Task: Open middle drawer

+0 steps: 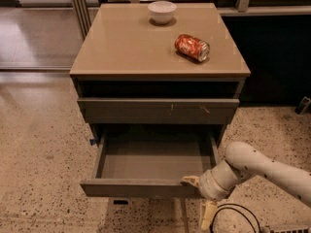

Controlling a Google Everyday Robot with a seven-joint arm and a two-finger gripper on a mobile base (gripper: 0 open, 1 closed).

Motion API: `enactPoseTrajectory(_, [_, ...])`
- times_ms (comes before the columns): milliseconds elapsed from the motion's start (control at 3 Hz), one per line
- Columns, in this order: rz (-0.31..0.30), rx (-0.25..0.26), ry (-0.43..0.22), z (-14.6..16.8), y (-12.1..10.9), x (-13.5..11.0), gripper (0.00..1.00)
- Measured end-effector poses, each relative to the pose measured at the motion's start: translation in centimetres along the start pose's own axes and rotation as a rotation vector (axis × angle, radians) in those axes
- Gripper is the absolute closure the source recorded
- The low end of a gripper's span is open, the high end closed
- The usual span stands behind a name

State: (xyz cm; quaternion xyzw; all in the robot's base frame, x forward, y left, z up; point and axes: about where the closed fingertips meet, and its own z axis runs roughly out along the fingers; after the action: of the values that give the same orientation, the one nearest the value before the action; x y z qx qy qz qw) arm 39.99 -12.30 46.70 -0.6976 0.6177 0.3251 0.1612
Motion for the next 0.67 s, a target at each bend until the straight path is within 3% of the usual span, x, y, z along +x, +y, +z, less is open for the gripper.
enactPoseTrajectory(333, [-0.021, 0.002, 0.002, -0.1, -1.1, -0.4, 0.00])
enactPoseTrajectory(667, [-0.030, -0.033, 0.003, 0.8, -2.9, -0.6, 0.00])
